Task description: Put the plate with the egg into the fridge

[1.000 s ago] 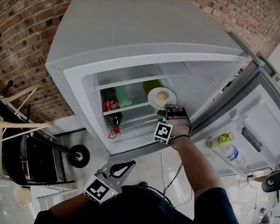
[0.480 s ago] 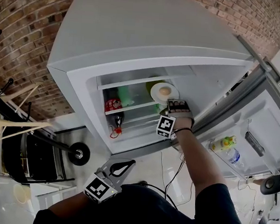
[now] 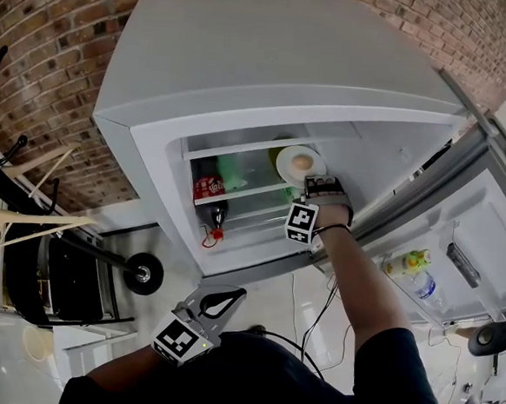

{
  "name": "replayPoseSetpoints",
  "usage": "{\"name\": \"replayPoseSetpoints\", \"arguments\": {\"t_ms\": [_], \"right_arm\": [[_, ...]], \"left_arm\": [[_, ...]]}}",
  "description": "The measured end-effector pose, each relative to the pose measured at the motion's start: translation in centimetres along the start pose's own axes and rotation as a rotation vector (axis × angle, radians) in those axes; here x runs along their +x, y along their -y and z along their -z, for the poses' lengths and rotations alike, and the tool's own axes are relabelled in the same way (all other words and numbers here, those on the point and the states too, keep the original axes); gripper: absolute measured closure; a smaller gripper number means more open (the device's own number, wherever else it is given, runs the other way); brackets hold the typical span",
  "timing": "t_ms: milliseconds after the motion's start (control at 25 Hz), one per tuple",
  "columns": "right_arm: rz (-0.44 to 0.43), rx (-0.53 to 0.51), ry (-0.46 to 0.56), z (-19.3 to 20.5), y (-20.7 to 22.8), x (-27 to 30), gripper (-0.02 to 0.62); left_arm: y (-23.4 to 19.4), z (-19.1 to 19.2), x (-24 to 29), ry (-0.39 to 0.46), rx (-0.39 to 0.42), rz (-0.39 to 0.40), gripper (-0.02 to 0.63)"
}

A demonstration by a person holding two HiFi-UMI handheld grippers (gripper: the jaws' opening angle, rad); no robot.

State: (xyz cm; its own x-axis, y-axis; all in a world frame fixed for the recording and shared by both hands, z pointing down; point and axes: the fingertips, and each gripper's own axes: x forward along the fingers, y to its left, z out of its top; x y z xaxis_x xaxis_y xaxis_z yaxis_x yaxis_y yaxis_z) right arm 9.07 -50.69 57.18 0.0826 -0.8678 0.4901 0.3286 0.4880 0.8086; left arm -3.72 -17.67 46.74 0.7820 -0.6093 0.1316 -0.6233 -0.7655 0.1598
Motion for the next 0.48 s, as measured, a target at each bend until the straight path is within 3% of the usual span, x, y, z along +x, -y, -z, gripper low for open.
{"name": "replayPoseSetpoints", "arguments": {"t_ms": [480], "right_arm": [[-0.041,-0.007,-0.008,-0.27,-0.45,0.83,0.503]], "left_arm": [[0.6,-0.05,0.07,-0.015,0.01,0.007,0.607]]}}
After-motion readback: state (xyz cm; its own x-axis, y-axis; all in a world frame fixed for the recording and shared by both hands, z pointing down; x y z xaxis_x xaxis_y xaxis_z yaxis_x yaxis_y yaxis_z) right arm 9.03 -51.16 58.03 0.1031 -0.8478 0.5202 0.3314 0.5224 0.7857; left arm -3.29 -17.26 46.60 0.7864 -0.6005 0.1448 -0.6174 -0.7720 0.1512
